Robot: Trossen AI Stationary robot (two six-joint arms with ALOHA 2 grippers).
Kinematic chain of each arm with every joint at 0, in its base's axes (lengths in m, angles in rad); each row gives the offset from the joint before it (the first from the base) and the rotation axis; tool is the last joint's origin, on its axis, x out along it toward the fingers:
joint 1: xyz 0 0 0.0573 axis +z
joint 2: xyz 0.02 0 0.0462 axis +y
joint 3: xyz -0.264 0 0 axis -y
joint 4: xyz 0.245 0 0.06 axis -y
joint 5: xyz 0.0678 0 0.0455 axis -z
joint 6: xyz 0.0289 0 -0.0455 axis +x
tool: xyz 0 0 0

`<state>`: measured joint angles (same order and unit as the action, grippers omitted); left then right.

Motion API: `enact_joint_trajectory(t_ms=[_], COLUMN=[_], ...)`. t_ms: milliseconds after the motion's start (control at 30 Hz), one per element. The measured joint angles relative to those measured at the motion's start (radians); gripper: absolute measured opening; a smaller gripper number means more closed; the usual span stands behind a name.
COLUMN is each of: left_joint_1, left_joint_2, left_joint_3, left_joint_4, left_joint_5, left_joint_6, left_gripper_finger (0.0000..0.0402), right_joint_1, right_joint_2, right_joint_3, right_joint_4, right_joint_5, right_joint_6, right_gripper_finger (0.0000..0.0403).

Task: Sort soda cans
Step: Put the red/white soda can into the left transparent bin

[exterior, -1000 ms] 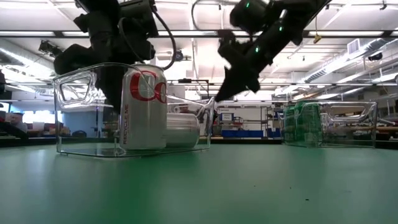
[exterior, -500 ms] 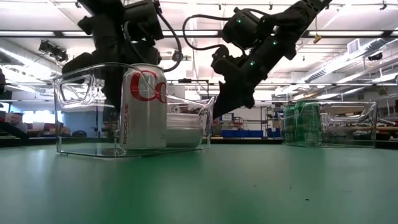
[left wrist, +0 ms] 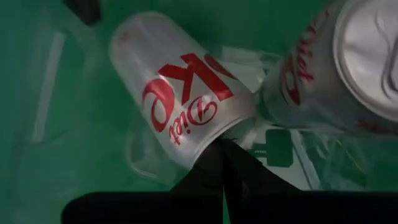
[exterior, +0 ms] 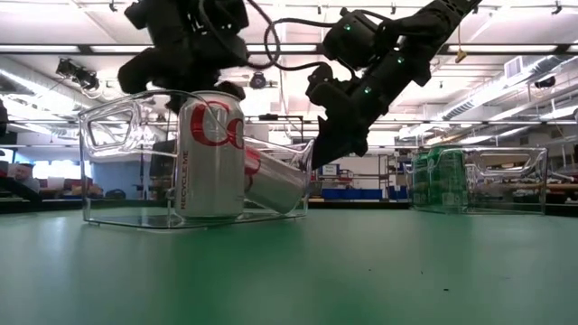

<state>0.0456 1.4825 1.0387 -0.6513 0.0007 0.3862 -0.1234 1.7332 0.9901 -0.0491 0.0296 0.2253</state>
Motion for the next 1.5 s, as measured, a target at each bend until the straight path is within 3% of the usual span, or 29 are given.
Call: enact_joint_trajectory(t_ms=[467, 833, 1100, 1500], left_joint_1=[0.055, 0.082, 0.039, -0.001], left_joint_2=[-0.001, 0.047, 0.043, 0.042], left_joint_3=[0.074, 0.077, 0.080, 0.155], left_joint_4=[0.101, 0.200, 0.177, 0.071], left_joint_5=[-0.055, 0.097, 0.133, 0.056], left_joint_6=[0.006, 0.002, -0.016, -0.020], left_gripper_finger=[0.0000, 0.0000, 0.0000, 0.0000], right_joint_1=[0.007, 0.018, 0.018, 0.017], right_joint_2=[0.000, -0.001, -0.001, -0.001], right_joint_3=[0.000, 0.001, 0.001, 0.001], right_joint_4=[0.004, -0.001, -0.005, -0.012], right_joint_5=[-0.038, -0.037, -0.031, -0.030], right_joint_6=[-0.020, -0.045, -0.057, -0.085], right_gripper_finger=[0.0000, 0.0000, 0.0000, 0.0000])
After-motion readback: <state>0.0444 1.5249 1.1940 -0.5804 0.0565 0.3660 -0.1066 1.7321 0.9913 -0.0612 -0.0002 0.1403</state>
